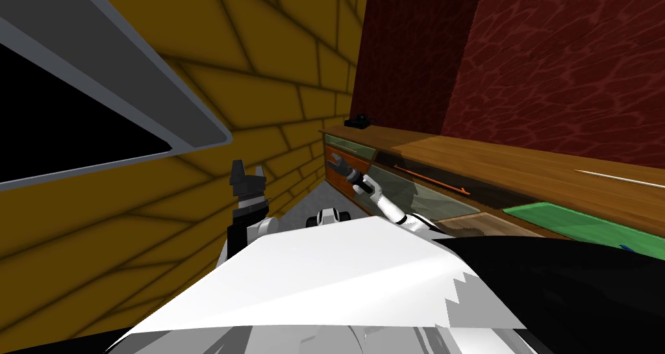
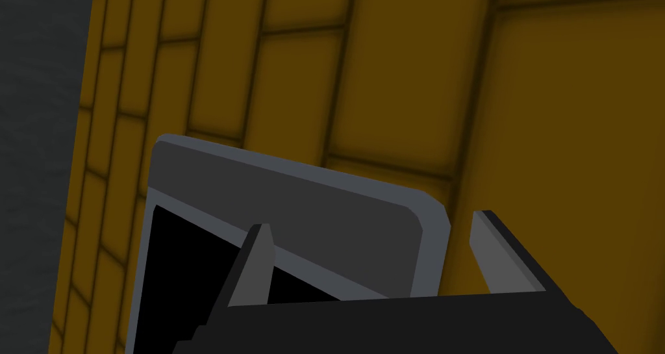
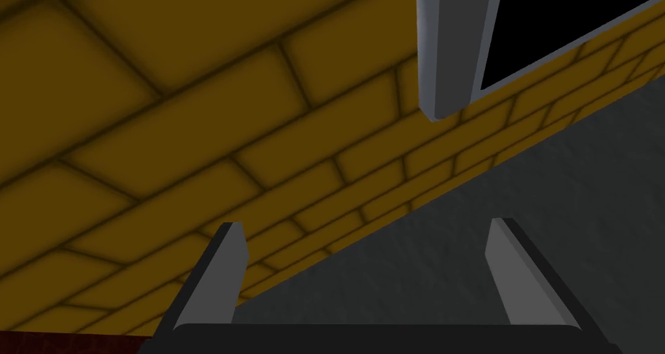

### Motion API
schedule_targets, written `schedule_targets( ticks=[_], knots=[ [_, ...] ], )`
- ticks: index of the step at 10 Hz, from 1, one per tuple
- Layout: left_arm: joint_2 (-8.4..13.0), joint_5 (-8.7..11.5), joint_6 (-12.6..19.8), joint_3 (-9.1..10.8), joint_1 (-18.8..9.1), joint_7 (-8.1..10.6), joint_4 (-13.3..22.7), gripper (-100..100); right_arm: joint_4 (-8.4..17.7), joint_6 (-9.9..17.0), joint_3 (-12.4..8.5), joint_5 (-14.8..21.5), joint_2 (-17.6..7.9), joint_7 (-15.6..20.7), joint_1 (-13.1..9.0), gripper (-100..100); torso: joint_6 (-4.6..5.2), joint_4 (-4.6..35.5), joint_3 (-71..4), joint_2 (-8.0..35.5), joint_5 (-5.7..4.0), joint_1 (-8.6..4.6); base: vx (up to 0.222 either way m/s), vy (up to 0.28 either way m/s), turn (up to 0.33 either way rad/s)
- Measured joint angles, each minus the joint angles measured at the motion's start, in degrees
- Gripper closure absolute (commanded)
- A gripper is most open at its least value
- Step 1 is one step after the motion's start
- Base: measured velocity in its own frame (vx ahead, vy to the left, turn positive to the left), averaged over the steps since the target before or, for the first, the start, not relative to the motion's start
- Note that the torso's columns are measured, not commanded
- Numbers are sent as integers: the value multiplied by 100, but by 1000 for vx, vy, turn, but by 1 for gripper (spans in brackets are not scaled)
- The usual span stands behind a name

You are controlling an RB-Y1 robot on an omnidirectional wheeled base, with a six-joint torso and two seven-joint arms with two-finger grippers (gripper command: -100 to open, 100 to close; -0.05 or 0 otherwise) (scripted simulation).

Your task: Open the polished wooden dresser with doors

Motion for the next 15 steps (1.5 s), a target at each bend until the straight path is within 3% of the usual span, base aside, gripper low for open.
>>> schedule_targets(
  ticks=[10, 15],
  knots=[
    [0, 0, 0, 0, 0, 0, 0, 0, 1530, -165, 943, 744, -967, 937, -1383, -100, 0, 1, 1, 2, -1, -2, -2, 63, -41],
    [0, 0, 0, 0, 0, 0, 0, 0, 2156, -215, 1291, 1023, -1393, 1296, -1909, -100, -1, 1, 2, 3, 2, 6, 0, 53, -35]
  ],
)
